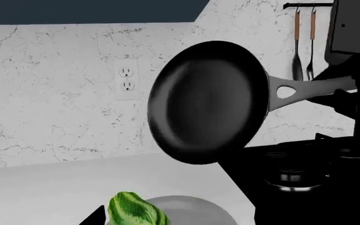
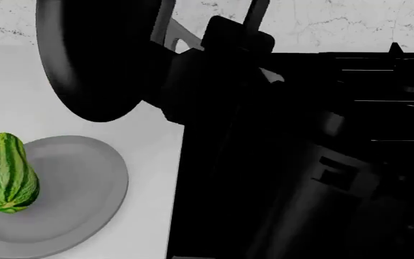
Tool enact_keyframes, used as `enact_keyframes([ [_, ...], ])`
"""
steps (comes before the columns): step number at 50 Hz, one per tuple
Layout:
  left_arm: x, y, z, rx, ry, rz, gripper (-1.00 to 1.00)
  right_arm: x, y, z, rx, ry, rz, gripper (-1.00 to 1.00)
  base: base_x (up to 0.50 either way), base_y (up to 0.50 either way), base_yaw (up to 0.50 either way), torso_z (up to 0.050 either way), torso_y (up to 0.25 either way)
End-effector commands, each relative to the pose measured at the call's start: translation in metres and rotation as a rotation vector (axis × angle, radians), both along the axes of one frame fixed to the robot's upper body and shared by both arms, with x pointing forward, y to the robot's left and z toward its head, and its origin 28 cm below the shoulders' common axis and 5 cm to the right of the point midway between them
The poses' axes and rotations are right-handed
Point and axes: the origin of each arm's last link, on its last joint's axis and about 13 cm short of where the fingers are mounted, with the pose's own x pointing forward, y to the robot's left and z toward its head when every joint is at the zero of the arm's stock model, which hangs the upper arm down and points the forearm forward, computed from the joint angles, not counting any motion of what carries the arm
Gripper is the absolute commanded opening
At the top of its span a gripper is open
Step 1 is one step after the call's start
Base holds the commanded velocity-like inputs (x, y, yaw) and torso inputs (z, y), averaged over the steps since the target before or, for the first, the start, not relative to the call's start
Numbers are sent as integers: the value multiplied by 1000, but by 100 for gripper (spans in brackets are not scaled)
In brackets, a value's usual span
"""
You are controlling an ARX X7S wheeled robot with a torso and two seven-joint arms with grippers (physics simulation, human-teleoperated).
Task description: Pick up the pan and dump the vegetables in it onto the plate. Then return the pan to the stove.
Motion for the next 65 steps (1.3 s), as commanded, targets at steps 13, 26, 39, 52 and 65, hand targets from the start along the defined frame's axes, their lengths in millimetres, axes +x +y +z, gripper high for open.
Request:
enact_keyframes([
  [13, 4, 0, -1, 6, 15, -33, 100, -39, -94, -21, 572, -177, -331, -100, 0, 0, 0, 1, 2],
  [26, 4, -1, -3, 11, 19, -33, 100, -41, -138, -45, 831, -108, -456, -100, 0, 0, 0, 0, 2],
  [39, 5, -4, -1, 27, 17, -29, 100, -36, -142, -72, 944, -1, -477, -100, 0, 0, 0, 1, 2],
  [52, 6, -6, -2, 35, 17, -23, 100, -6, -134, -87, 1118, 157, -434, -100, 0, 0, 0, 1, 2],
  [65, 5, -6, -2, 36, 18, -19, 100, 6, -140, -124, 1195, 235, -500, -100, 0, 0, 0, 1, 3],
])
